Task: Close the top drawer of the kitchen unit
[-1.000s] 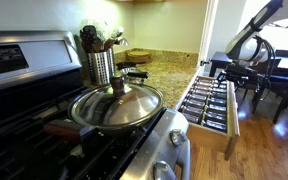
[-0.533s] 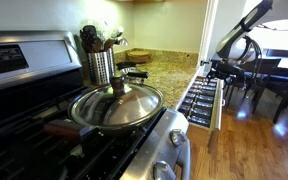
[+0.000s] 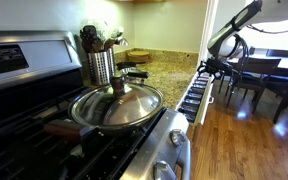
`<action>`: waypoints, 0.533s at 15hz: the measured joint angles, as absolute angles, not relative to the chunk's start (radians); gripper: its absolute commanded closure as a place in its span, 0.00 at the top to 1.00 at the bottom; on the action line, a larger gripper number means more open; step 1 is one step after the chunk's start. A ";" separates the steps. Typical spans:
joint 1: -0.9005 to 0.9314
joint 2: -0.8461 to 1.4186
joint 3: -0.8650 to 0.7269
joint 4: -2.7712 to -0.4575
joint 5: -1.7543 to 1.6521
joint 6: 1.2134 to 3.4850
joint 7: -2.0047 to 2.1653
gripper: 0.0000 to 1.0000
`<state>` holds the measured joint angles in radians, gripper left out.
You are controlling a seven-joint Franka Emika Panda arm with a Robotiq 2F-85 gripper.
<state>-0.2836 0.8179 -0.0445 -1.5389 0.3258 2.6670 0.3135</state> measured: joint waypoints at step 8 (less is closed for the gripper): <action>-0.283 0.841 -0.040 -1.482 0.326 2.649 0.313 1.00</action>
<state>-0.2826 0.8406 -0.0397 -1.4824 0.3257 2.6486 0.3135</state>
